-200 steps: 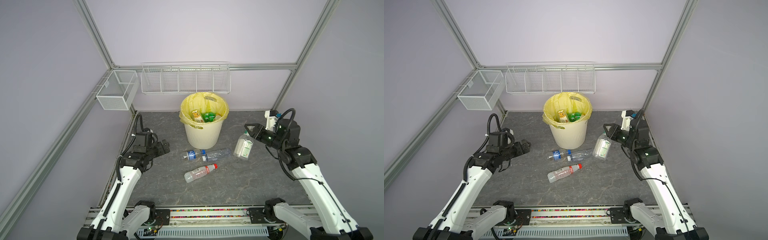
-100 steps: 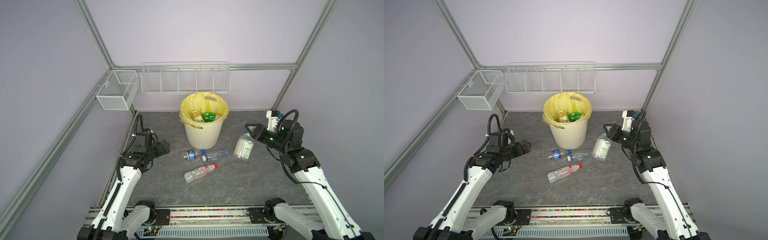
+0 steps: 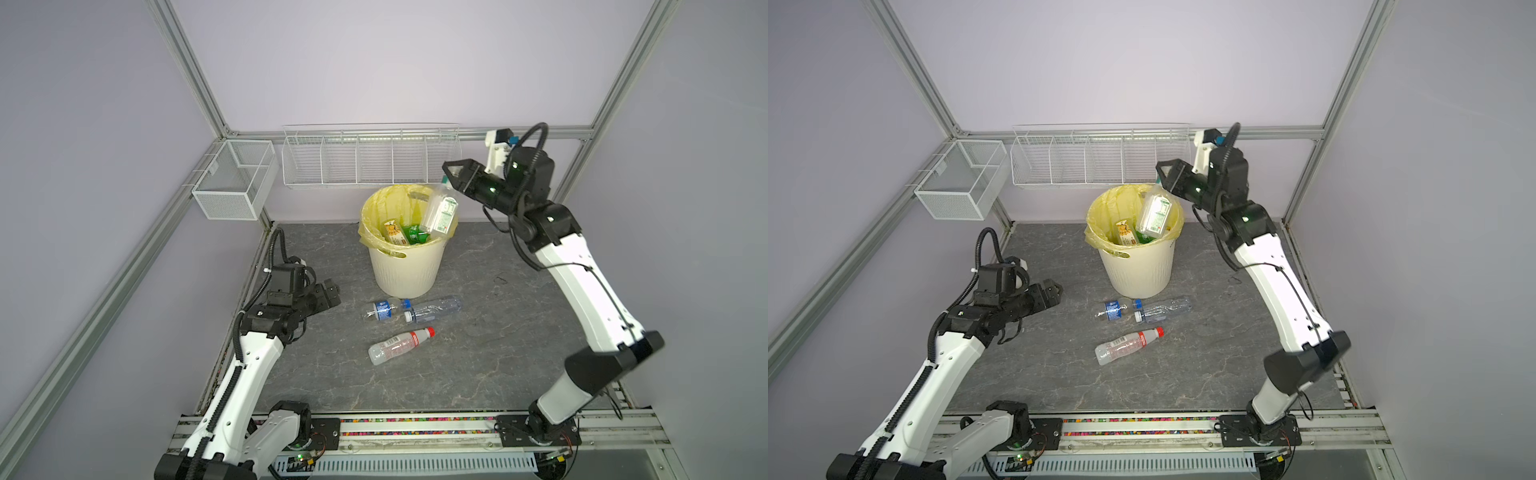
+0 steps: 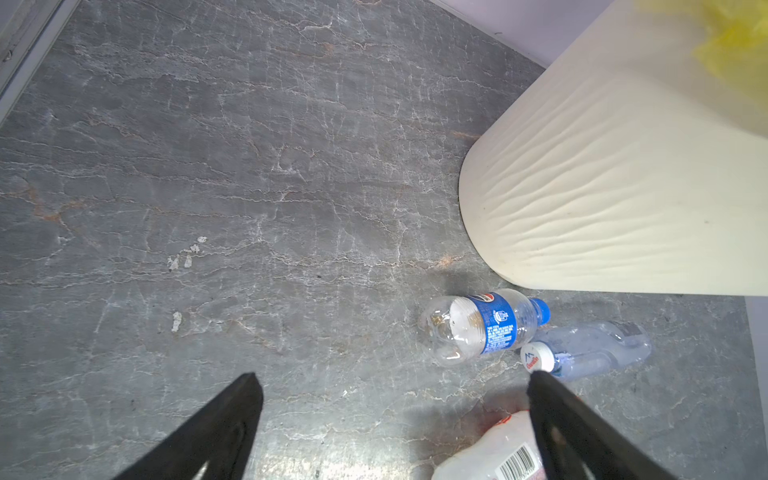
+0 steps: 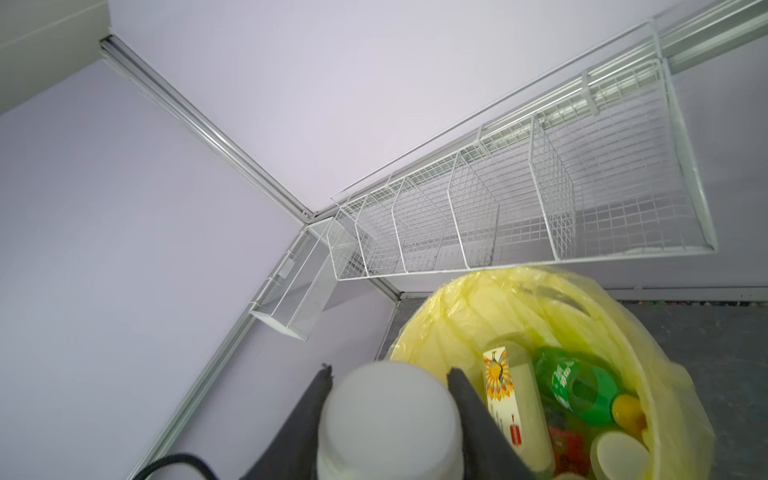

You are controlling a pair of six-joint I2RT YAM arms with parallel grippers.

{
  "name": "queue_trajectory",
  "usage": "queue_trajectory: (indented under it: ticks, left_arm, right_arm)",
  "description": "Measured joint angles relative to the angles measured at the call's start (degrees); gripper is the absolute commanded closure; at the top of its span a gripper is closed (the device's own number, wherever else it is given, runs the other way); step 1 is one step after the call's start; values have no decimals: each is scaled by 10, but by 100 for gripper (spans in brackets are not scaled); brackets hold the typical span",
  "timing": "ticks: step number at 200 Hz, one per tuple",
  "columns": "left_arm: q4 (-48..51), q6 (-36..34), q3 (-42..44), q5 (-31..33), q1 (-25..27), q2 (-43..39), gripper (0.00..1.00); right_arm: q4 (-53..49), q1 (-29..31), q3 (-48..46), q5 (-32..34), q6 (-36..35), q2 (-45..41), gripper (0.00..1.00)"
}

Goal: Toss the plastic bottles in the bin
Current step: 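Raise the small square bottle over the bin and open the right gripper, then draw the right gripper back from the bin while the left gripper moves toward the bottles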

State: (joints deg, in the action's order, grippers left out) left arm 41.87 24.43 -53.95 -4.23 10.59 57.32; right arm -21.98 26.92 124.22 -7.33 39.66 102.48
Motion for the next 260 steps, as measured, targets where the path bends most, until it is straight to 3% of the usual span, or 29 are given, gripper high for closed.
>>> queue_trajectory:
  ticks: [19,26,42,62,142,214,260]
  left_arm:
    - [0,3,0,-2,0,0,1]
    - [0,3,0,-3,0,0,1]
    - [1,3,-2,-8,0,0,1]
    - [2,3,-2,-17,0,-2,1]
    - [2,-1,-2,-57,0,-31,1]
    - [-16,0,14,-114,0,-46,1]
    - [-49,10,60,-169,1,-46,1]
  right_arm:
    - [-27,14,120,19,-5,108,1]
    - [-41,18,153,22,-8,138,12]
    - [-72,24,177,30,-16,167,12]
    - [-98,26,141,42,-26,144,12]
    - [-53,24,-234,62,-75,-233,12]
    - [-40,24,-520,65,-79,-372,12]
    - [-51,24,-621,68,-64,-480,12]
